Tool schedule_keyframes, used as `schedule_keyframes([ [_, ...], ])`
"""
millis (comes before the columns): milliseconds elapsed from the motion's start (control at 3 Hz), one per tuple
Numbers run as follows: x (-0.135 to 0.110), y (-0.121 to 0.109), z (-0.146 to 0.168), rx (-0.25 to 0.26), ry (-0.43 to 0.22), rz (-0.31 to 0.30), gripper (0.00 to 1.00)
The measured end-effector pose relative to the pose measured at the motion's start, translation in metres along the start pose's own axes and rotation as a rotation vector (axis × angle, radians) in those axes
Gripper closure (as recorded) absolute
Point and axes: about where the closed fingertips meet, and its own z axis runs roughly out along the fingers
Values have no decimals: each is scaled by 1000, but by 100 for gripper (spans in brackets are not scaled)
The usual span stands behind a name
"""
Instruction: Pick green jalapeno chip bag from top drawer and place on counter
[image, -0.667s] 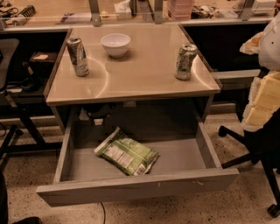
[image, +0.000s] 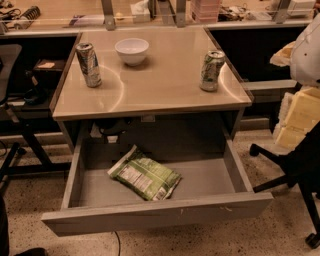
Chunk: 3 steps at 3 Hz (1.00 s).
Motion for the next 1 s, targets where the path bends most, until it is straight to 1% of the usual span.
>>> schedule_keyframes([
  [333, -42, 34, 46, -69, -27, -36, 0],
  [667, -42, 36, 48, -72, -25, -37, 0],
  [1000, -59, 53, 74, -90, -41, -41, 0],
])
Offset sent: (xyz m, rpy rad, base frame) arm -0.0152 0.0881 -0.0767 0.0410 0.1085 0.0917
